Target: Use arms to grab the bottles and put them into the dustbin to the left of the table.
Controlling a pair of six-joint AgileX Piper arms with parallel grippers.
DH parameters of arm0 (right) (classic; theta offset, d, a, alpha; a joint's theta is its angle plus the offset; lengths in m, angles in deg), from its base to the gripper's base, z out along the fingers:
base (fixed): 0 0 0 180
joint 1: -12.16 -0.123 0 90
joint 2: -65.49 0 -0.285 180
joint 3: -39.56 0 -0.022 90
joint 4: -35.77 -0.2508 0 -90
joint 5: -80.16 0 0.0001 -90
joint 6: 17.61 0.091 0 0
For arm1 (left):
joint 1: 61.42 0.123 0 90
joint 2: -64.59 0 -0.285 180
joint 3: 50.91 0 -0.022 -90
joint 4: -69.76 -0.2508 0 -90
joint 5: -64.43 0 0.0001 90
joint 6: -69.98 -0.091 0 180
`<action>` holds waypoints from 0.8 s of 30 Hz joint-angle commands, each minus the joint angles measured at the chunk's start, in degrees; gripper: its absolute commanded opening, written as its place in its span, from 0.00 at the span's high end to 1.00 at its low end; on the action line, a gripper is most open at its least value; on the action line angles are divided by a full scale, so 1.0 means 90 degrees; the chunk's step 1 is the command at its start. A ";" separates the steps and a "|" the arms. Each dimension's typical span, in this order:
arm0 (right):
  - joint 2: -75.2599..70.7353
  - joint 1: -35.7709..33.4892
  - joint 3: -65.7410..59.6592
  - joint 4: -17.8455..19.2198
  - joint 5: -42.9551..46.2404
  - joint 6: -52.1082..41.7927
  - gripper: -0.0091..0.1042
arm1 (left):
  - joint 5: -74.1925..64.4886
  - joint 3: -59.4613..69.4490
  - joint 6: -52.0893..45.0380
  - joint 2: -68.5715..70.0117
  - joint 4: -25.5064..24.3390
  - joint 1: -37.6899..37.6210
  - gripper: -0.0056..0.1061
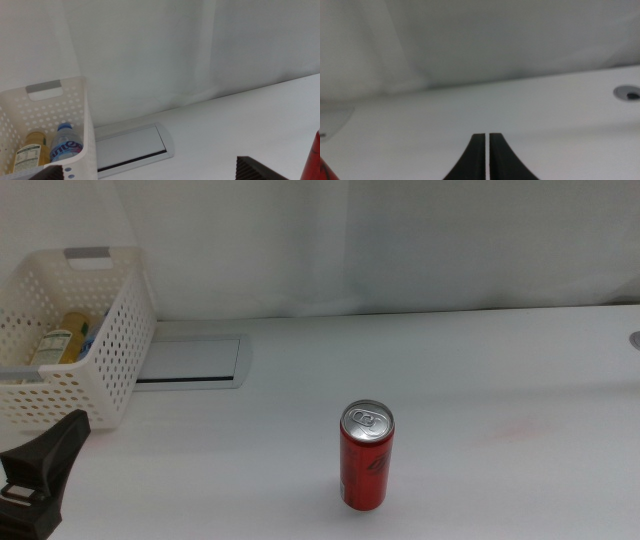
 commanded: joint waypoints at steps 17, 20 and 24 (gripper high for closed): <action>-0.2738 0.0032 -0.0504 0.1358 -0.1533 0.0169 0.94 | 0.1181 0.0774 -0.2825 -0.0969 0.3319 -0.0055 0.16; -0.2738 0.0032 -0.0504 0.1358 -0.1550 0.0169 0.94 | 0.1272 0.0774 -0.2941 -0.1292 0.3361 -0.0240 0.16; -0.2738 0.0032 -0.0504 0.1230 -0.1471 0.0185 0.94 | 0.1603 0.0774 -0.3028 -0.1667 0.3361 -0.0904 0.16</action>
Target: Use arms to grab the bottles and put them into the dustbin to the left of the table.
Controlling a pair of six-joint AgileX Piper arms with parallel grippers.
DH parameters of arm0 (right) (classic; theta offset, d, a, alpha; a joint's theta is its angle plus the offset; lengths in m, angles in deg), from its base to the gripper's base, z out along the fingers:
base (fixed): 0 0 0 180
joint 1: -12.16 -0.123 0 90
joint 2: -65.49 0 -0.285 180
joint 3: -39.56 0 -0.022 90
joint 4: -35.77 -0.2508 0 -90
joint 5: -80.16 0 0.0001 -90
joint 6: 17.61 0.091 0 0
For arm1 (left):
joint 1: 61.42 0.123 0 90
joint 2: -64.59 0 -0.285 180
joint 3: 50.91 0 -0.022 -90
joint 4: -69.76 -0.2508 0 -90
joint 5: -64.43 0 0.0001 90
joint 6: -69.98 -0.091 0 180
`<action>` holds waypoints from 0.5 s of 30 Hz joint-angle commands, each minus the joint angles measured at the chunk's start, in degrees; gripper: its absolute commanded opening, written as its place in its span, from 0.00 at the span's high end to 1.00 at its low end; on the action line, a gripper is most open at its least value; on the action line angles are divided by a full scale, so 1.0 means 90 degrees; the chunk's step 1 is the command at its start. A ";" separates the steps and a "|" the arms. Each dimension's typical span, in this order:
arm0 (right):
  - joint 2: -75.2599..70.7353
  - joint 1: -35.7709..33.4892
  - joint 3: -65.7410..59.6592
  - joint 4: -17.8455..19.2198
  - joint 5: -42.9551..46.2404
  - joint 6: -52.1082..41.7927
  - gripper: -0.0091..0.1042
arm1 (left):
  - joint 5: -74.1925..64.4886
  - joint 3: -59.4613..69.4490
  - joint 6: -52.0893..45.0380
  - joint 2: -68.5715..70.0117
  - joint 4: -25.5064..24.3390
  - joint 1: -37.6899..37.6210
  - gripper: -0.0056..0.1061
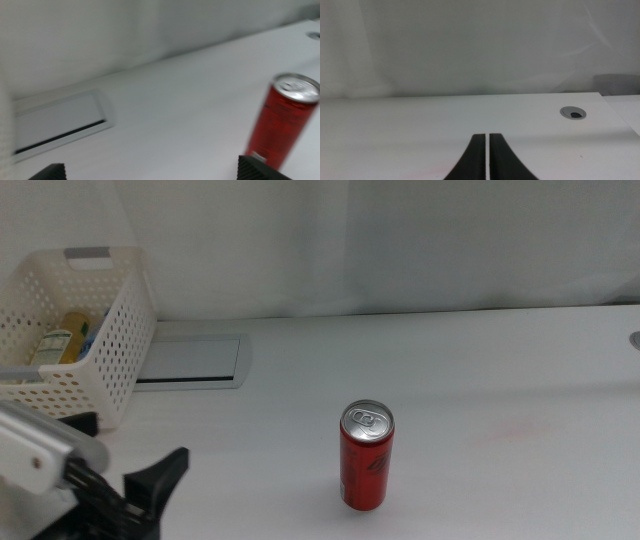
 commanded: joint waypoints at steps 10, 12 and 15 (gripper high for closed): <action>-0.0206 0.0032 -0.0036 -0.0024 -0.0011 0.0004 0.94 | 0.0601 0.0017 -0.0375 -0.0946 0.0115 -0.1762 0.16; -0.0206 0.0032 -0.0036 -0.0024 -0.0011 0.0004 0.94 | 0.0775 0.0017 -0.0375 -0.1136 0.0115 -0.1969 0.16; -0.0206 0.0032 -0.0036 -0.0024 -0.0011 0.0004 0.94 | 0.1189 0.0017 -0.0375 -0.1375 0.0115 -0.2188 0.16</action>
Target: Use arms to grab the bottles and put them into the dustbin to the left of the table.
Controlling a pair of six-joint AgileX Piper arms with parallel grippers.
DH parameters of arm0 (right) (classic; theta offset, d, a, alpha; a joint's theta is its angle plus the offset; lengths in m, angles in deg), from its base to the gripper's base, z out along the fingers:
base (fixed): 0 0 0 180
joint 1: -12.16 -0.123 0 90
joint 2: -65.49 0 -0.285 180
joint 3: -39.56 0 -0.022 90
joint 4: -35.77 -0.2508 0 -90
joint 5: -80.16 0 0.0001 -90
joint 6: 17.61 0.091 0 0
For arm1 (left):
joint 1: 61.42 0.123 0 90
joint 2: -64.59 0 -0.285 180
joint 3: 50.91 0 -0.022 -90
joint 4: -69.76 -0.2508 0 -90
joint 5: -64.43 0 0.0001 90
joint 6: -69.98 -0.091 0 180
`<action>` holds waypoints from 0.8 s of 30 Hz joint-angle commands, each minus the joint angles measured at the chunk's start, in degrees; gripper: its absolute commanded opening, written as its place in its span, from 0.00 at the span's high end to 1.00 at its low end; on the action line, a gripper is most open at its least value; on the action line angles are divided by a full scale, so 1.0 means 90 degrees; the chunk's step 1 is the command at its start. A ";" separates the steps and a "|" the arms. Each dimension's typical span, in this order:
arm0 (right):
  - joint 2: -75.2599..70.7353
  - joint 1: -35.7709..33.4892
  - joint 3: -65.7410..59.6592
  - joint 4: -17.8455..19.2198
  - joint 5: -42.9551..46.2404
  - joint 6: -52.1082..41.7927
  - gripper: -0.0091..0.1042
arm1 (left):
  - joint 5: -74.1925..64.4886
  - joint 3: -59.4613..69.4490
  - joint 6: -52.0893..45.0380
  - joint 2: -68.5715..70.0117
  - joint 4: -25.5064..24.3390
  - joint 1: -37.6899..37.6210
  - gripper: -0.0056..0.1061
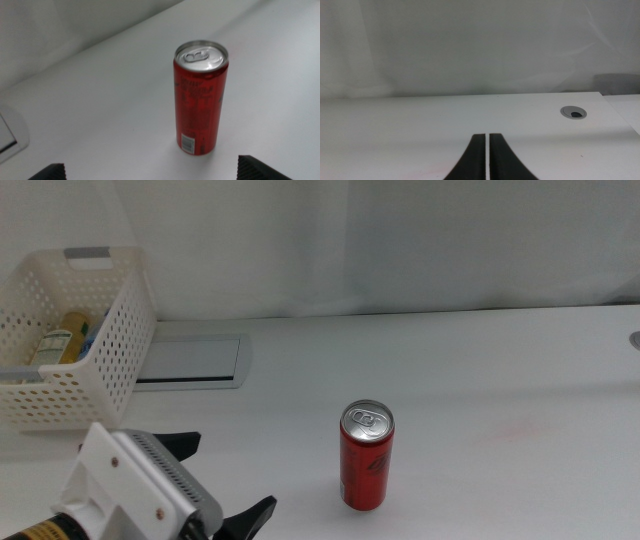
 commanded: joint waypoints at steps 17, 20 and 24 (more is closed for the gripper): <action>-0.0206 0.0032 -0.0036 -0.0024 0.0000 0.0004 0.94 | 0.1760 0.0026 0.3322 -0.1268 -0.2587 -0.0237 0.16; -0.0206 0.0032 -0.0036 -0.0024 0.0000 0.0004 0.94 | 0.2040 0.0026 0.3322 -0.1684 -0.2587 -0.0237 0.16; -0.0206 0.0032 -0.0036 -0.0024 0.0000 0.0004 0.94 | 0.2727 0.0026 0.3322 -0.2330 -0.2587 -0.0237 0.16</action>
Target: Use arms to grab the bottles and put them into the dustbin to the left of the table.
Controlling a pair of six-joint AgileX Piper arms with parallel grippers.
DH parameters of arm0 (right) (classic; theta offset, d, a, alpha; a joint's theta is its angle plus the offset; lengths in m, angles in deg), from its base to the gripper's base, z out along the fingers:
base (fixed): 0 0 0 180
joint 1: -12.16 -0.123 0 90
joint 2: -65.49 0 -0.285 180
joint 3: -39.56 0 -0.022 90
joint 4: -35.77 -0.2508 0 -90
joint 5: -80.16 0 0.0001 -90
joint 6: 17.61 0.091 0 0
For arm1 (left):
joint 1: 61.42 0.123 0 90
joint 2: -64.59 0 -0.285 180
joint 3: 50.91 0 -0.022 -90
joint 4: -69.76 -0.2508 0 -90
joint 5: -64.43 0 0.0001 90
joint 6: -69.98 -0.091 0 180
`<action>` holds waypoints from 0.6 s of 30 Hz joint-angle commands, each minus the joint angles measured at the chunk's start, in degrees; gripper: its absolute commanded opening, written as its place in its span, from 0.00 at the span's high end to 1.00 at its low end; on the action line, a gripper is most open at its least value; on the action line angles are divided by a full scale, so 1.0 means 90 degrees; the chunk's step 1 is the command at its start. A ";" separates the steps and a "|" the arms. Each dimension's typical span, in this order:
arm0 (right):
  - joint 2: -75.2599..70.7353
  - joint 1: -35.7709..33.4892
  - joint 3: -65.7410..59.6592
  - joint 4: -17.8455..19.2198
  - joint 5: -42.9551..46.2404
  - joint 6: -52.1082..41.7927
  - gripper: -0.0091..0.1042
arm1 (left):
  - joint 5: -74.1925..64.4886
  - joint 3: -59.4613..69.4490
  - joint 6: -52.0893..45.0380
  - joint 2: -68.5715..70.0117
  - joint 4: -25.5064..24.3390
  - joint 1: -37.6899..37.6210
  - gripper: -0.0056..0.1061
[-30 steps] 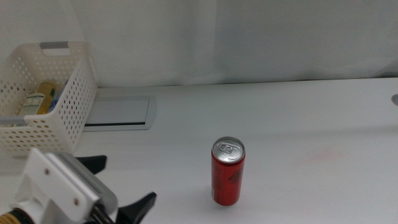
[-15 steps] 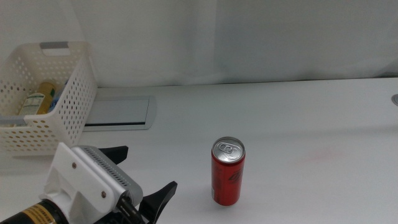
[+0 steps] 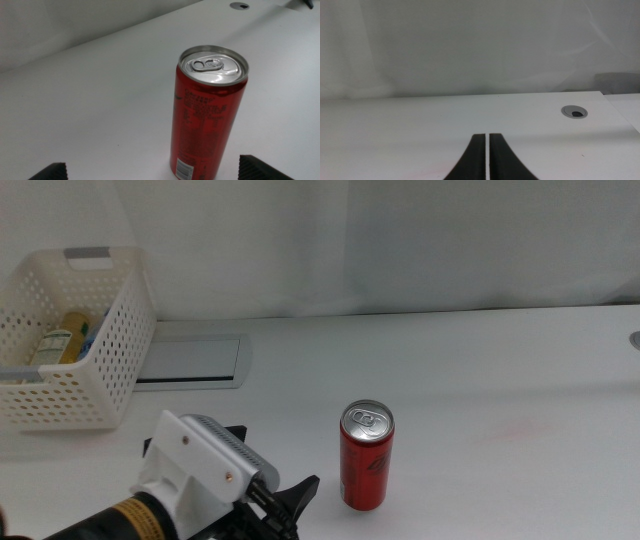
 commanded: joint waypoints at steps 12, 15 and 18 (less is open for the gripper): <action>-0.0206 0.0032 -0.0036 -0.0010 -0.0012 -0.0029 0.94 | 0.2815 0.0026 0.0165 -0.2025 -0.0244 -0.0065 0.16; -0.0206 0.0032 -0.0036 -0.0010 -0.0012 -0.0042 0.94 | 0.3291 0.0026 0.0379 -0.2369 -0.0785 -0.0065 0.16; -0.0206 0.0032 -0.0036 -0.0010 -0.0012 -0.0042 0.94 | 0.3785 0.0015 0.0556 -0.2717 -0.1150 -0.0065 0.16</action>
